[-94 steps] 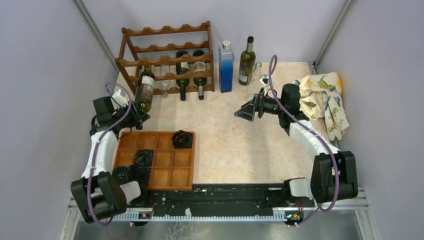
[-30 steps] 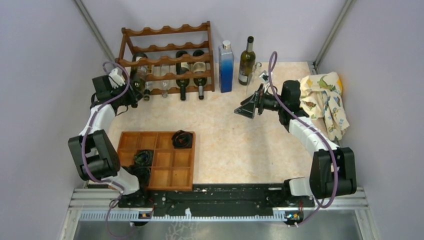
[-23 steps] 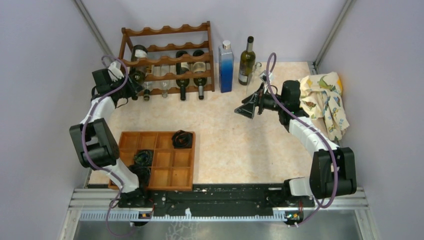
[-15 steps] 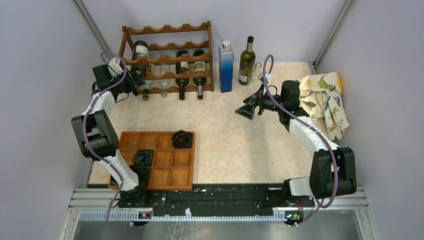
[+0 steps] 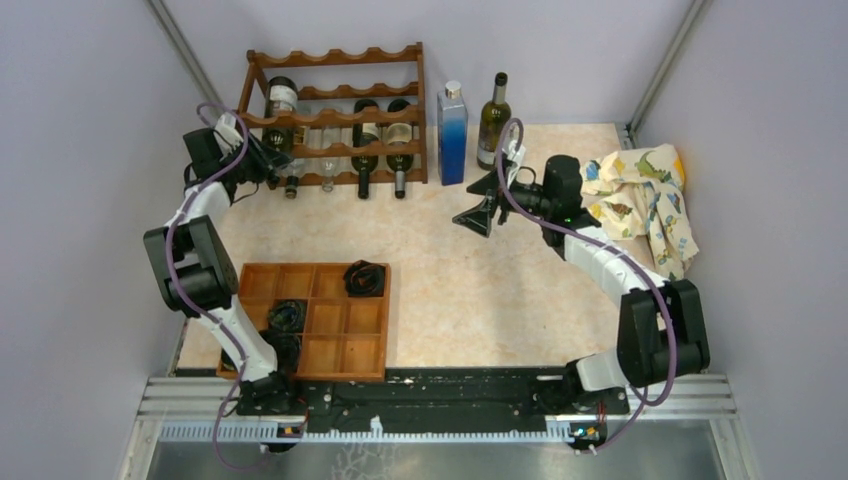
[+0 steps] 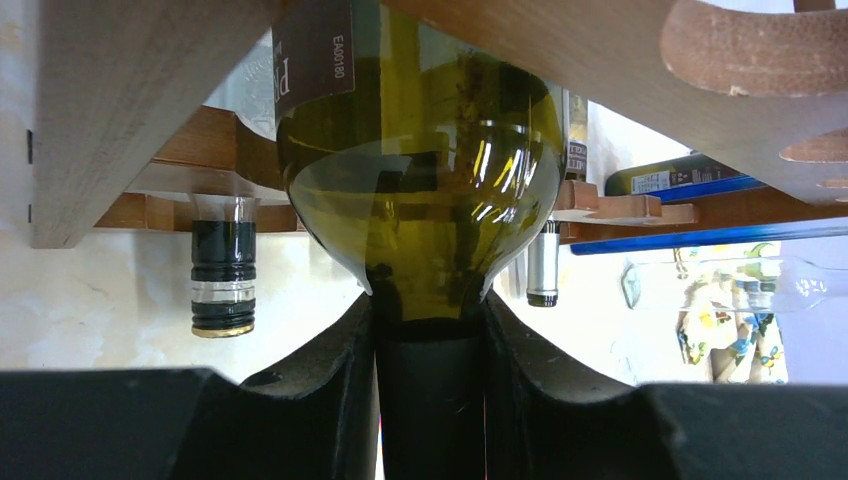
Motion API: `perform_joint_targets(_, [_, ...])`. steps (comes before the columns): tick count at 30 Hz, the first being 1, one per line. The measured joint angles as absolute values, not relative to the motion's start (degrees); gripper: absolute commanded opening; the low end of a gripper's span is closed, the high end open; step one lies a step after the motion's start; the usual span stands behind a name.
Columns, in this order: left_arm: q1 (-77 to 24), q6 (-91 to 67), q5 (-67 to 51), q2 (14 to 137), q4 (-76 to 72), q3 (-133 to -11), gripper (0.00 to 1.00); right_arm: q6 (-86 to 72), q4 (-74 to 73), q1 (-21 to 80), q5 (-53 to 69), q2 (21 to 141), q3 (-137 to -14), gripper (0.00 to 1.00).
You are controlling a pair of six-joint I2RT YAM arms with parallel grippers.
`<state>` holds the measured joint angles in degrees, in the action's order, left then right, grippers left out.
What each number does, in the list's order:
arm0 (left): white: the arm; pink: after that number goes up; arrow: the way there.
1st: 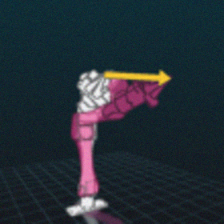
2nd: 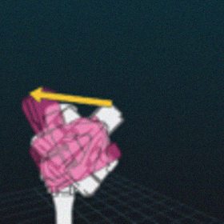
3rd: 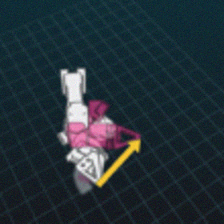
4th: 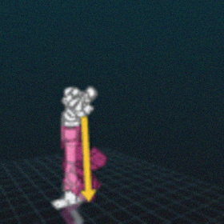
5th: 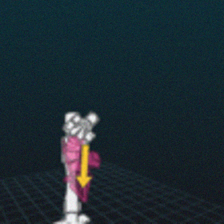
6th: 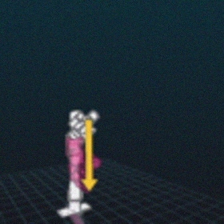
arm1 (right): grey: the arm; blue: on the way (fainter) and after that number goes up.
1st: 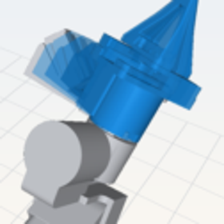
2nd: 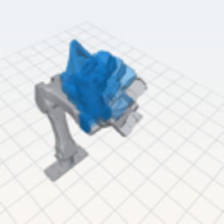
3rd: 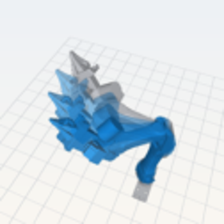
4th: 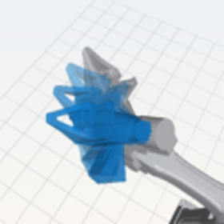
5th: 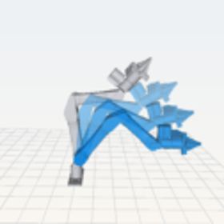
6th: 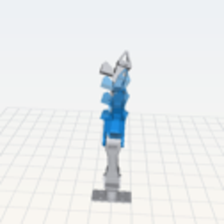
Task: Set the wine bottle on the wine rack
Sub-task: Place the wine bottle in the wine rack.
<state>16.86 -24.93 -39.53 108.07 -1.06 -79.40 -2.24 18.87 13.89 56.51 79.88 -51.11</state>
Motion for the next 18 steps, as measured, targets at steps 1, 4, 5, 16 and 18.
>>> perform_joint_targets(1, [16.9, -25.3, -39.8, 108.0, -1.8, -79.1, 0.0, -2.1, 19.4, 14.3, 56.4, 80.2, -51.1, 0.98])
perform_joint_targets(4, [16.9, -25.7, -39.9, 107.4, -3.9, -77.4, 0.0, -1.9, 21.1, 15.2, 56.2, 81.3, -51.1, 0.98])
perform_joint_targets(5, [16.9, -25.7, -39.7, 107.0, -4.4, -76.6, 0.0, -1.9, 21.5, 15.3, 56.1, 81.6, -51.1, 0.98])
perform_joint_targets(16, [15.2, -21.9, -33.2, 105.8, 0.5, -77.9, 0.0, -1.6, 24.3, 17.0, 56.2, 85.1, -54.8, 0.98])
perform_joint_targets(18, [14.2, -20.2, -31.0, 105.8, 2.9, -79.6, 0.0, -1.6, 24.6, 17.2, 56.2, 85.2, -54.9, 0.98])
